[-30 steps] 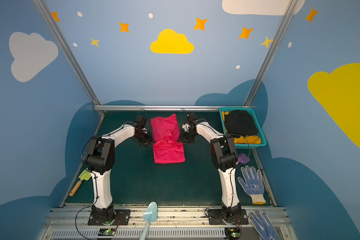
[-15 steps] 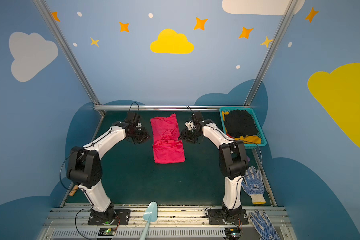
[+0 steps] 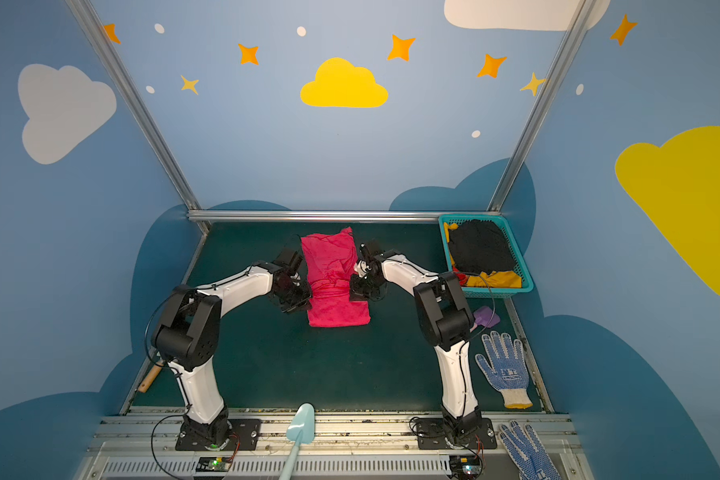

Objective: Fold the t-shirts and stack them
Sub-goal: 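Lift the near end with both grippers and fold it toward the far end, then open both grippers to release the folded edge onto the shirt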

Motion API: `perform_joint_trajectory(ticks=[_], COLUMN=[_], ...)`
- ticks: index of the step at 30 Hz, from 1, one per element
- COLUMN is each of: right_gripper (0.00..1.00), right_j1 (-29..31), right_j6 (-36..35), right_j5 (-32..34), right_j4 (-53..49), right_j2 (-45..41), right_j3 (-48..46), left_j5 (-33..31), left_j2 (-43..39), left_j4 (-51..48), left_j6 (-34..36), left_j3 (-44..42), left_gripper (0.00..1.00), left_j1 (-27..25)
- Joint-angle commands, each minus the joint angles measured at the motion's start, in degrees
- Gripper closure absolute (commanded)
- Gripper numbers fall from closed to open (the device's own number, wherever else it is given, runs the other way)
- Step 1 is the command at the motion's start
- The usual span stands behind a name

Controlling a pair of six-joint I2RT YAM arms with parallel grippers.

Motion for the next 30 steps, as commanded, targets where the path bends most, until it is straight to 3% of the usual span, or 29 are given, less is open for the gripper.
perform_joint_trajectory(ticks=[1, 14, 23, 28, 30], right_gripper=[1.0, 1.0, 1.0, 0.99, 0.94], right_j1=[-0.4, -2.8, -4.6, -5.4, -5.7], right_j6=[-0.4, -1.0, -1.2, -2.7, -3.6], right_j5=[2.5, 2.8, 1.2, 1.2, 1.9], right_j4=[-1.5, -3.9, -7.3, -10.2, -10.4], right_j2=[1.4, 8.3, 12.8, 10.6, 7.6], right_j3=[3.0, 13.6, 23.4, 24.2, 22.2], left_j5=[-0.2, 1.1, 2.8, 2.1, 1.0], left_j2=[2.9, 9.3, 14.1, 10.0, 6.5], left_j4=[1.5, 3.5, 2.2, 0.5, -1.4], left_j6=[0.3, 1.2, 1.9, 3.4, 4.7], left_j3=[2.9, 11.5, 21.9, 23.2, 22.8], left_gripper=[0.95, 0.95, 0.95, 0.95, 0.95], left_j1=[0.1, 2.9, 5.1, 6.2, 6.2])
